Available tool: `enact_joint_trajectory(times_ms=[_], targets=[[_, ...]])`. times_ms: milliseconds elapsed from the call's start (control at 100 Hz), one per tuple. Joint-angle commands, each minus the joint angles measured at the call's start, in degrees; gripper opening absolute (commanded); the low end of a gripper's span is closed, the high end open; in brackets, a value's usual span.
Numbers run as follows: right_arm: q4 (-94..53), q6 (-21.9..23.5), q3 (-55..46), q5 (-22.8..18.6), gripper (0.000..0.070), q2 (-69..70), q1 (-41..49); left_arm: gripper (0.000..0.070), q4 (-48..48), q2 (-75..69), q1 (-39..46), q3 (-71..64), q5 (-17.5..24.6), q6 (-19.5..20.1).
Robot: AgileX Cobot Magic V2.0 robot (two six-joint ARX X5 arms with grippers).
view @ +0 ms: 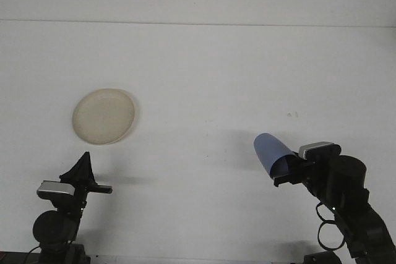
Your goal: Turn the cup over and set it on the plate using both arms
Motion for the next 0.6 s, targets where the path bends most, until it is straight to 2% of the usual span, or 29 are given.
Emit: enact_joint_trajectory(times_ms=[0, 260, 460, 590], targets=[[-3.48, 1.77, 4.00, 0.48, 0.0004, 1.99, 1.73, 0.0012, 0.57, -0.09, -0.07, -1.16, -0.20, 0.26], [-18.86, 1.64, 19.50, 2.84, 0.0004, 14.64, 10.16, 0.0012, 0.57, -0.09, -0.07, -1.16, -0.20, 0.26], [-23.85, 0.09, 28.33, 5.46, 0.0004, 25.62, 16.33, 0.0012, 0.57, -0.09, -0.07, -1.16, -0.20, 0.26], [-26.16, -1.70, 32.87, 5.53, 0.0004, 33.03, 19.74, 0.0012, 0.57, -0.09, -0.07, -1.16, -0.20, 0.26]])
